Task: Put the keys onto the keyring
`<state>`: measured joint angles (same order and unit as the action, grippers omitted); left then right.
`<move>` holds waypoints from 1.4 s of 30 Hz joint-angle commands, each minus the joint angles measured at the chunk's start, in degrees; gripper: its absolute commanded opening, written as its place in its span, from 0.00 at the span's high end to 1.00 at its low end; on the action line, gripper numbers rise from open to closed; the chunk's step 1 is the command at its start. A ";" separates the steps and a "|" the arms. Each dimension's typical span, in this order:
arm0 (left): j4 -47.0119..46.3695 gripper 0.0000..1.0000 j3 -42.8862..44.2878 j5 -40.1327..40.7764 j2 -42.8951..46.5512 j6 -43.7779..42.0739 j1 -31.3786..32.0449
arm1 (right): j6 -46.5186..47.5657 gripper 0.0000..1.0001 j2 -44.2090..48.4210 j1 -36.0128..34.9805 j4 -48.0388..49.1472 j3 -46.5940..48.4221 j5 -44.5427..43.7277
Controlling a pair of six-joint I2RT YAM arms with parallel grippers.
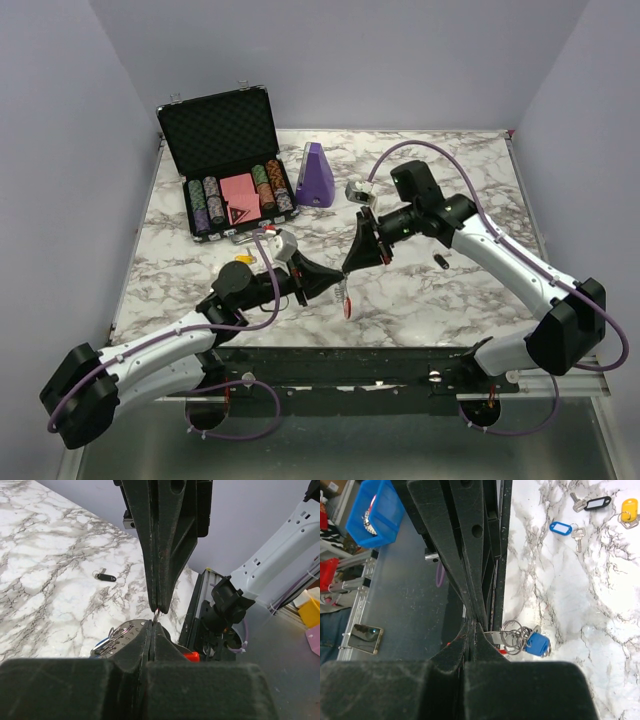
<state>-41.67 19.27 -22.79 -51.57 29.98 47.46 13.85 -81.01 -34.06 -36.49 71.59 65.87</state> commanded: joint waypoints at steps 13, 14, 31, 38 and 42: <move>41.57 1.00 18.87 2.57 3.06 -20.83 2.28 | 14.71 0.44 -0.02 0.05 -10.79 4.16 -3.47; 43.93 1.00 19.75 2.66 2.62 -21.36 2.46 | 15.94 0.43 -0.11 0.05 -11.49 4.60 -2.68; 46.33 1.00 23.98 2.84 -0.63 -20.49 3.51 | 13.75 0.44 -1.08 -0.65 -8.34 3.82 -5.48; 44.92 1.00 23.89 2.57 -1.25 -18.29 3.52 | 13.84 0.44 -1.34 -2.50 -7.37 2.50 -6.98; 44.40 1.00 24.06 2.22 -1.86 -17.15 3.51 | 14.37 0.46 -1.43 -3.29 -7.46 2.33 -7.68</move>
<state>5.26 41.52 -20.40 -52.84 10.81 50.76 28.01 -81.82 -36.42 -45.04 74.85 60.16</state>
